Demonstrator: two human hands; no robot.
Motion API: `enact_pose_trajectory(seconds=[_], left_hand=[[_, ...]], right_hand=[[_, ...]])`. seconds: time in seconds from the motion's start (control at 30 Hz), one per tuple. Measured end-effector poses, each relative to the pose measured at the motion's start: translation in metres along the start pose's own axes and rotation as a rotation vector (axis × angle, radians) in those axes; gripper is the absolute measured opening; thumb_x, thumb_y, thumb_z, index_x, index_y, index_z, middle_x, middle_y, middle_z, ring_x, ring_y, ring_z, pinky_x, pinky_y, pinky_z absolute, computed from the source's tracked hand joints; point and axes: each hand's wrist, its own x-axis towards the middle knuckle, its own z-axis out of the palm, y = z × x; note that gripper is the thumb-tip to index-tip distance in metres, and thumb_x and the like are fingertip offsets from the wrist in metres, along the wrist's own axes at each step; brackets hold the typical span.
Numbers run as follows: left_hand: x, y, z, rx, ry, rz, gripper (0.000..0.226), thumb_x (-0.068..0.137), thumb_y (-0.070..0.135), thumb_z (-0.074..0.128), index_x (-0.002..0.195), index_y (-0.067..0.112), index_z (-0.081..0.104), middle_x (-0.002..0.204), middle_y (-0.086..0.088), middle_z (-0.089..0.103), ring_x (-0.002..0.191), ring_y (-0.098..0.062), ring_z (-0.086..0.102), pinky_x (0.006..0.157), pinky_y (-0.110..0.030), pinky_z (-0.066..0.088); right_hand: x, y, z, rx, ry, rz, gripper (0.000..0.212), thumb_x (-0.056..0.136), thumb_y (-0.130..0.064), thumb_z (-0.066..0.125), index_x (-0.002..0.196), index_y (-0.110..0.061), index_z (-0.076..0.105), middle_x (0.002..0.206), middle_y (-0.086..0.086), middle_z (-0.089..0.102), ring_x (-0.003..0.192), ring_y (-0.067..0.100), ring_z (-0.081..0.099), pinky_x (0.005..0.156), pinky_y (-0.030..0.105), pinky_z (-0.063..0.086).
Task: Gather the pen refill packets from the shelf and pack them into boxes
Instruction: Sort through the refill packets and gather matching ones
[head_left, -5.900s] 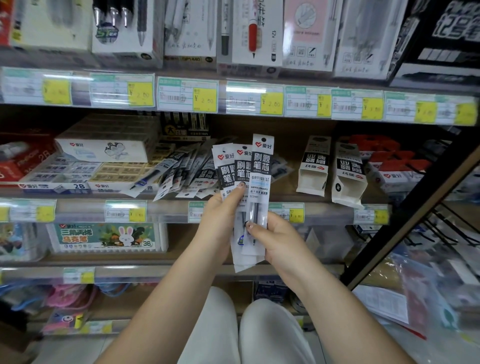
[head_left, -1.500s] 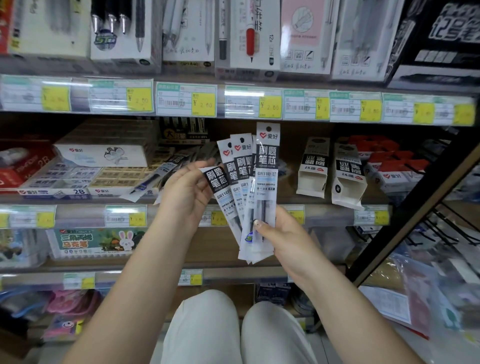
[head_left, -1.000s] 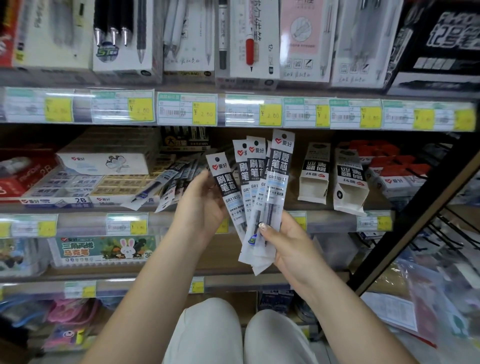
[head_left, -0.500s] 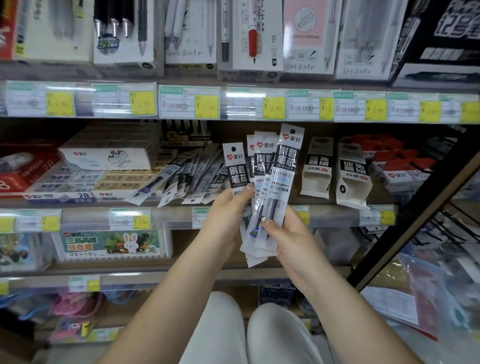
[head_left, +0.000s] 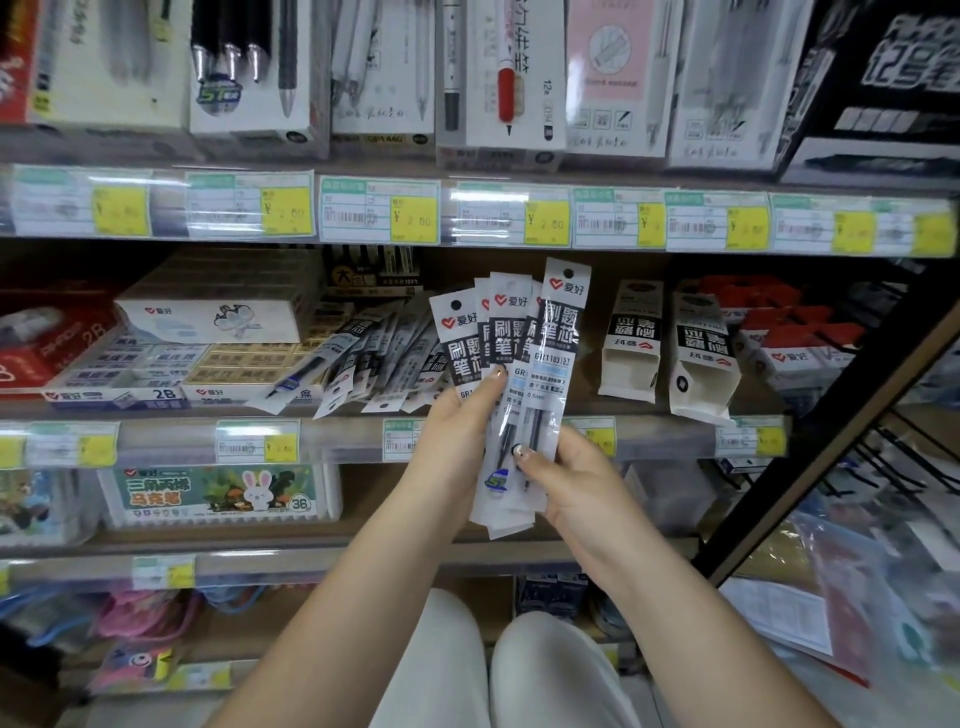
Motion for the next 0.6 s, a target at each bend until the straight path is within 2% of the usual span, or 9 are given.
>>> enact_pose_trajectory(seconds=[0.2, 0.4, 0.47, 0.6], left_hand=[[-0.0018, -0.0002, 0.0003, -0.043, 0.008, -0.036, 0.029, 0.095, 0.031, 0.052, 0.115, 0.012, 0.064, 0.101, -0.010, 0.073, 0.091, -0.027, 0.070, 0.075, -0.038, 0.054], [-0.0020, 0.0009, 0.0023, -0.135, 0.013, -0.094, 0.037, 0.095, 0.041, 0.046, 0.114, 0.016, 0.066, 0.107, -0.010, 0.071, 0.100, -0.028, 0.068, 0.089, -0.045, 0.052], [-0.0018, 0.0011, 0.0031, -0.133, 0.015, -0.075, 0.034, 0.096, 0.038, 0.045, 0.109, 0.016, 0.067, 0.104, -0.010, 0.072, 0.097, -0.027, 0.068, 0.088, -0.044, 0.052], [-0.0031, 0.0020, 0.0070, -0.061, 0.043, 0.017, 0.027, 0.099, 0.030, 0.044, 0.100, 0.017, 0.068, 0.093, -0.005, 0.075, 0.084, -0.021, 0.071, 0.077, -0.036, 0.056]], right_hand=[[0.0005, 0.0006, 0.0002, -0.037, -0.004, 0.025, 0.027, 0.095, -0.004, 0.049, 0.109, -0.021, 0.065, 0.106, 0.003, 0.072, 0.101, 0.021, 0.067, 0.094, 0.048, 0.050], [0.0001, -0.0018, 0.0001, -0.050, -0.004, 0.038, 0.028, 0.095, -0.004, 0.048, 0.104, -0.024, 0.066, 0.102, -0.001, 0.073, 0.097, 0.018, 0.068, 0.092, 0.044, 0.052], [0.0000, -0.0024, 0.0002, -0.043, 0.001, 0.036, 0.029, 0.095, -0.003, 0.048, 0.103, -0.025, 0.066, 0.101, -0.002, 0.074, 0.096, 0.017, 0.069, 0.090, 0.041, 0.053], [-0.0009, -0.0020, 0.0012, -0.037, 0.006, 0.023, 0.029, 0.095, -0.004, 0.048, 0.103, -0.025, 0.067, 0.100, -0.001, 0.074, 0.095, 0.018, 0.069, 0.086, 0.038, 0.054]])
